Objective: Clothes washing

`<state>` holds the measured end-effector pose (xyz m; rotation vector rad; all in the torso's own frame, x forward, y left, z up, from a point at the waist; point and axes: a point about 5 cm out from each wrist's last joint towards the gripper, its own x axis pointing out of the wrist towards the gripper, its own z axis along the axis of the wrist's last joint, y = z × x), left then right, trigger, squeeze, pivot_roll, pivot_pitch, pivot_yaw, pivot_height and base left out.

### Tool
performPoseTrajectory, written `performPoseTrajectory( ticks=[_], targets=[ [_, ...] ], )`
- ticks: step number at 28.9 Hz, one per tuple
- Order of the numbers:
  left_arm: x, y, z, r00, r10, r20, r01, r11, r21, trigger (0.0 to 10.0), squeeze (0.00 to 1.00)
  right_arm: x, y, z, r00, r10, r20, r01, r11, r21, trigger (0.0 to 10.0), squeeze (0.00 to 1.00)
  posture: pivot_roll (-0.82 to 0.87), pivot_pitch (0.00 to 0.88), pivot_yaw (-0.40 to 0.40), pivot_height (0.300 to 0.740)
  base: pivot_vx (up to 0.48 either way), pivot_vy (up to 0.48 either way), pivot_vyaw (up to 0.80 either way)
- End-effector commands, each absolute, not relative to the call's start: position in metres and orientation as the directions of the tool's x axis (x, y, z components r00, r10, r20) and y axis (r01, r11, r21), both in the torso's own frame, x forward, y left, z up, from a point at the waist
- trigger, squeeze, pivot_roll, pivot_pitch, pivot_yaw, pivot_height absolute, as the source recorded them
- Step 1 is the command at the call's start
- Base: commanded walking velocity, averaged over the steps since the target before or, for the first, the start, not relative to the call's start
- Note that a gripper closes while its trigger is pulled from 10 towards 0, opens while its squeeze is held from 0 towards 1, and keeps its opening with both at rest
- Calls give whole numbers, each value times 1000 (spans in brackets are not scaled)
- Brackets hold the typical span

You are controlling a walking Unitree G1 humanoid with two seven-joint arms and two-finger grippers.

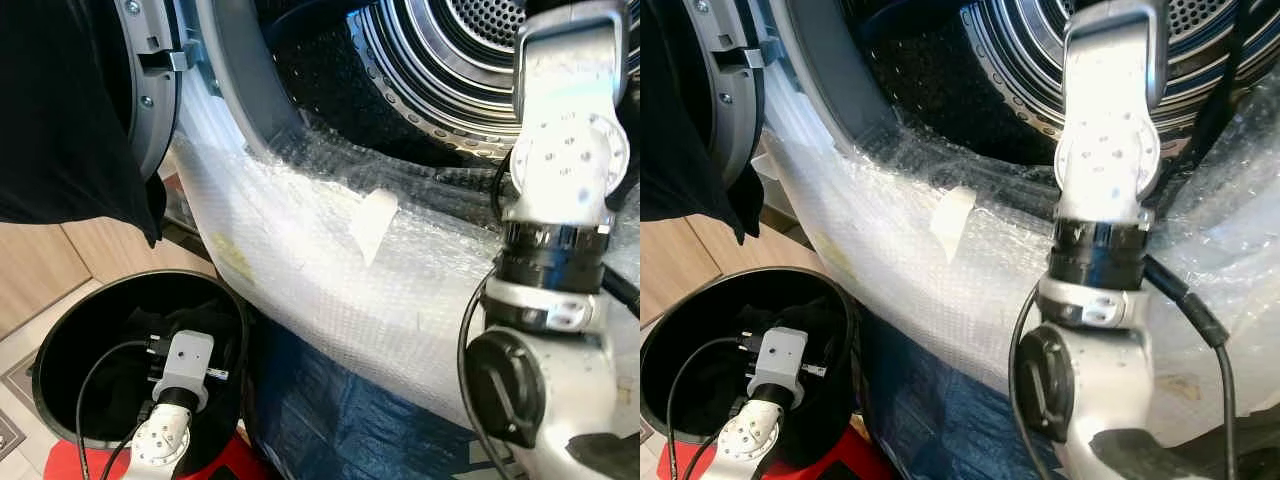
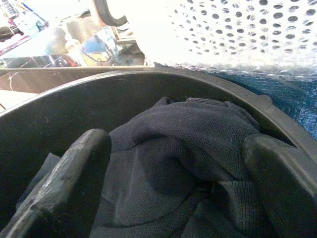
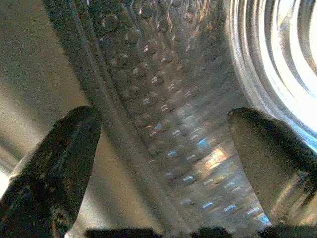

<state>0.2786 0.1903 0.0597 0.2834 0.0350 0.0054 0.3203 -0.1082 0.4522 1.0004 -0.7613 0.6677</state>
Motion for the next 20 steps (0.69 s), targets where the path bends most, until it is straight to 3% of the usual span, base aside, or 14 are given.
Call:
performPoseTrajectory(
  ticks=[1, 7, 11, 13, 17, 20],
  targets=[
    [272, 187, 44, 994, -5, -108, 34, 962, 271, 10000, 0, 300, -102, 458, 498, 204, 843, -849, 310, 427, 10000, 0, -1, 63, -34, 740, 0, 0, 0],
    [272, 185, 43, 994, -9, -110, 38, 963, 267, 10000, 0, 275, -82, 433, 381, 406, 830, -923, 220, 316, 10000, 0, -6, 62, -36, 740, 0, 0, 0],
    [273, 185, 43, 994, -10, -111, 40, 963, 267, 10000, 0, 268, -78, 424, 330, 467, 820, -943, 196, 267, 10000, 0, -6, 62, -37, 740, 0, 0, 0],
    [273, 186, 43, 994, -7, -110, 36, 963, 266, 10000, 0, 253, -73, 411, 247, 525, 815, -969, 108, 224, 10000, 0, -4, 61, -38, 740, 0, 0, 0],
    [273, 186, 43, 994, -4, -110, 33, 964, 265, 10000, 0, 250, -73, 402, 230, 550, 803, -970, 61, 236, 10000, 0, -2, 62, -42, 740, 0, 0, 0],
    [273, 186, 42, 994, -2, -111, 31, 964, 264, 10000, 0, 238, -76, 397, 127, 535, 835, -987, -17, 161, 10000, 0, 3, 65, -48, 740, 0, 0, 0]
  ],
)
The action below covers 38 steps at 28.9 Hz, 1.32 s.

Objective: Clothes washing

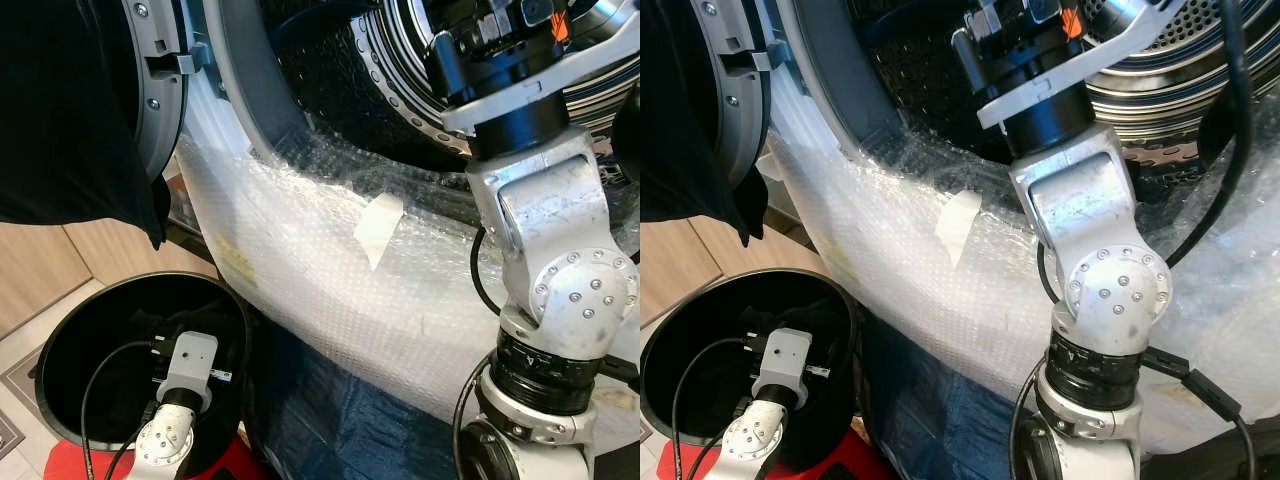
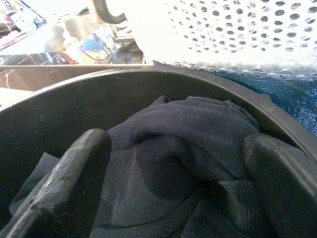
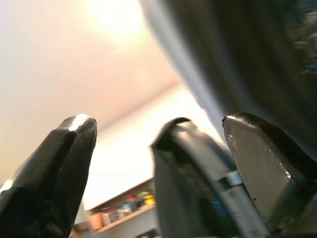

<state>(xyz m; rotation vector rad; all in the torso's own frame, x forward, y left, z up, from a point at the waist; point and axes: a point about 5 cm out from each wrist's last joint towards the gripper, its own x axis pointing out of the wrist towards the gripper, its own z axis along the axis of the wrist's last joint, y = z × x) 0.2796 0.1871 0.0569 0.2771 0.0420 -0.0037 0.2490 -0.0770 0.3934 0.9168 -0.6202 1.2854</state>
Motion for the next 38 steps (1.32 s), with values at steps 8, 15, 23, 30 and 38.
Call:
performPoseTrajectory(
  ticks=[8, 15, 23, 30, 38],
  targets=[
    [273, 187, 42, 994, 4, -110, 25, 964, 264, 10000, 0, 216, -95, 390, 35, 387, 922, -947, -281, 154, 10000, 0, 0, 72, -56, 740, 0, 0, 0],
    [274, 184, 41, 993, -2, -115, 32, 964, 263, 10000, 0, 206, -106, 357, 52, 404, 913, -922, -333, 199, 10000, 0, -10, 78, -60, 740, 0, 0, 0],
    [276, 183, 42, 993, -13, -116, 43, 964, 264, 10000, 0, 192, -112, 317, 45, 472, 880, -895, -372, 245, 10000, 0, -17, 83, -51, 740, 0, 0, 0],
    [278, 183, 43, 994, -17, -113, 46, 963, 264, 10000, 0, 177, -96, 287, -54, 603, 796, -901, -372, 221, 10000, 0, -12, 97, -43, 740, 0, 0, 0],
    [279, 185, 44, 994, -18, -109, 47, 962, 270, 10000, 0, 201, -79, 224, 39, 834, 551, -937, -160, 309, 10000, 0, 7, 108, -32, 740, 0, 0, 0]
  ],
)
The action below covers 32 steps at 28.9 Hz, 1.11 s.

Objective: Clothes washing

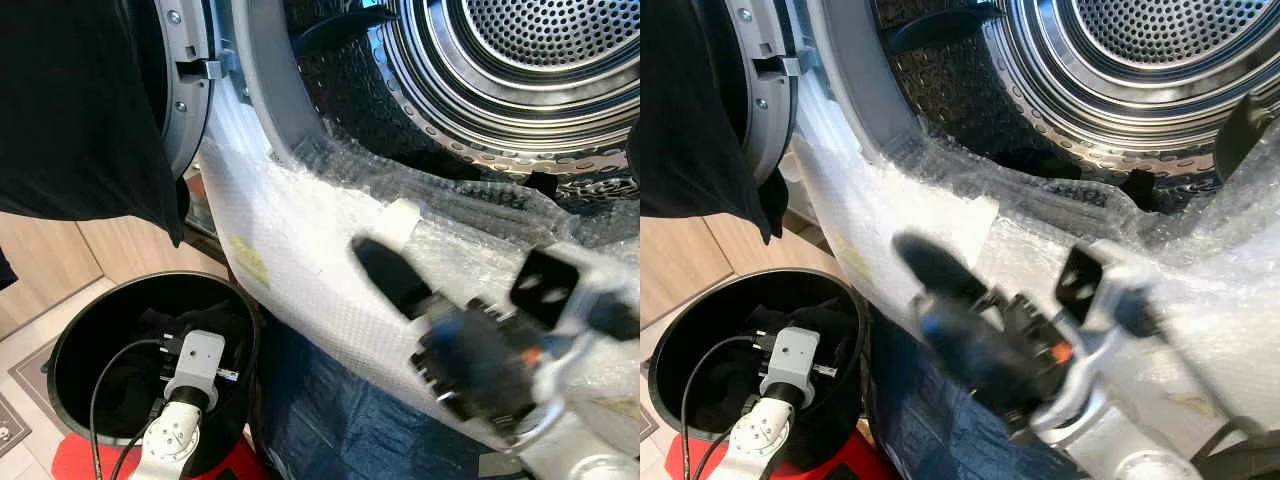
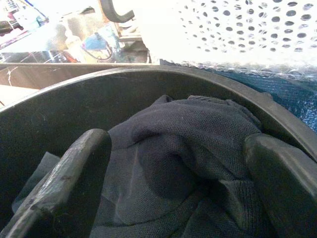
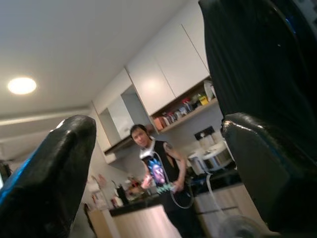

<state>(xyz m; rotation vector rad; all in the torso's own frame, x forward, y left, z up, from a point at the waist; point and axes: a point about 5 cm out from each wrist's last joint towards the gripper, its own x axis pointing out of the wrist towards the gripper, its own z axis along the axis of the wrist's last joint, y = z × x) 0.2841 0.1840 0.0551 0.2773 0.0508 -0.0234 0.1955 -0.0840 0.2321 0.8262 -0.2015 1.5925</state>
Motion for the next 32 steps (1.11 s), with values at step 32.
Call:
performPoseTrajectory(
  ticks=[32],
  targets=[
    [278, 185, 46, 995, -24, -93, 49, 960, 275, 10000, 0, 272, -29, 95, 601, 796, 79, -778, 559, 288, 10000, 0, 46, 57, -23, 740, 0, 0, 0]
  ],
)
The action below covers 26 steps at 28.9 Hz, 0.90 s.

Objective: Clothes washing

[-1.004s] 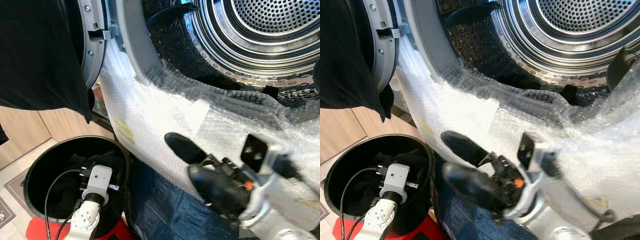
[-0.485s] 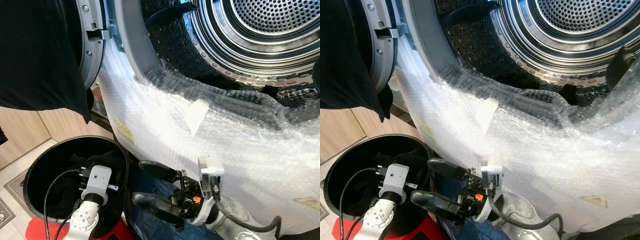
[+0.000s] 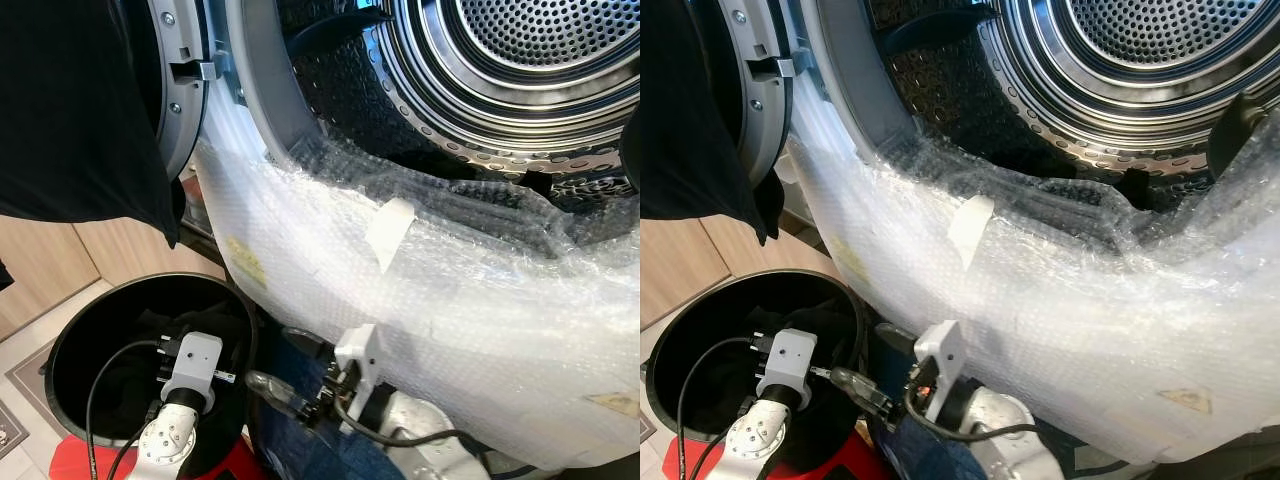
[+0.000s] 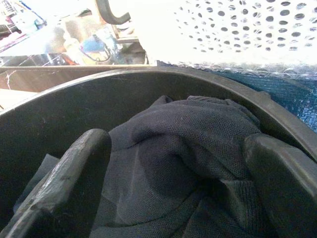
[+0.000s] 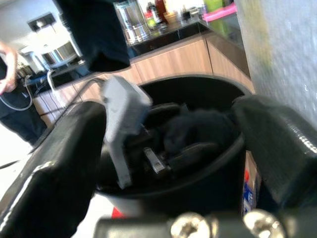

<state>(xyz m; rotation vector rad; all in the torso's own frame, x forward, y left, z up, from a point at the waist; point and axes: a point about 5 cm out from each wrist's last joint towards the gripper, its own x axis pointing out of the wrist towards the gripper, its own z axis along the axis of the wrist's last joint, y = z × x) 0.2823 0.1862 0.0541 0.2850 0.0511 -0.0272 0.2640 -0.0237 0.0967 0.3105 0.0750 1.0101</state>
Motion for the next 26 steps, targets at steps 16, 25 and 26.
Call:
performPoseTrajectory(
  ticks=[16, 25, 26],
  targets=[
    [262, 187, 41, 995, -22, -98, 47, 963, 266, 10000, 0, 273, -42, 60, 667, 745, 22, -703, 619, 350, 10000, 0, 79, 47, -30, 740, 0, 0, 0],
    [262, 185, 41, 994, -27, -105, 54, 964, 261, 10000, 0, 257, -51, 38, 530, 847, -47, -792, 514, 330, 10000, 0, 68, 60, -28, 740, 0, 0, 0],
    [262, 185, 41, 994, -28, -105, 55, 964, 261, 10000, 0, 257, -52, 37, 538, 841, -54, -785, 523, 332, 10000, 0, 68, 60, -28, 740, 0, 0, 0]
  ],
)
